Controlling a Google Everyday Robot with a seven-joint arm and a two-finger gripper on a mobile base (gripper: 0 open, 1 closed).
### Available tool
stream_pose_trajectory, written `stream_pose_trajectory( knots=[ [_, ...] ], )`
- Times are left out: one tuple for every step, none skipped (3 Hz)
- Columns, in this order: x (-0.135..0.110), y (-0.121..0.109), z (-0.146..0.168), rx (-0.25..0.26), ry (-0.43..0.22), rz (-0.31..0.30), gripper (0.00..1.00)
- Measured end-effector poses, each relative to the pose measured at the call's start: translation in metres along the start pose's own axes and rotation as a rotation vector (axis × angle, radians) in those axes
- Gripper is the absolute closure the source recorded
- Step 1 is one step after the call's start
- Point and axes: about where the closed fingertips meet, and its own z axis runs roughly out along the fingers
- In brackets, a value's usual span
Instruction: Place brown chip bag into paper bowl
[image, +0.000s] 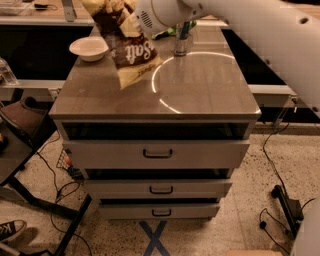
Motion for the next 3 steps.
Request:
stream_pose_trajectory(
  knots=[
    [-0.009,0.043,0.015,-0.050,-0.061,-0.078,1.00],
    [-0.012,0.074,0.029,-0.098,-0.107,-0.147,1.00],
    [-0.015,0.078,0.030,-0.103,-0.110,-0.158,0.83]
  ],
)
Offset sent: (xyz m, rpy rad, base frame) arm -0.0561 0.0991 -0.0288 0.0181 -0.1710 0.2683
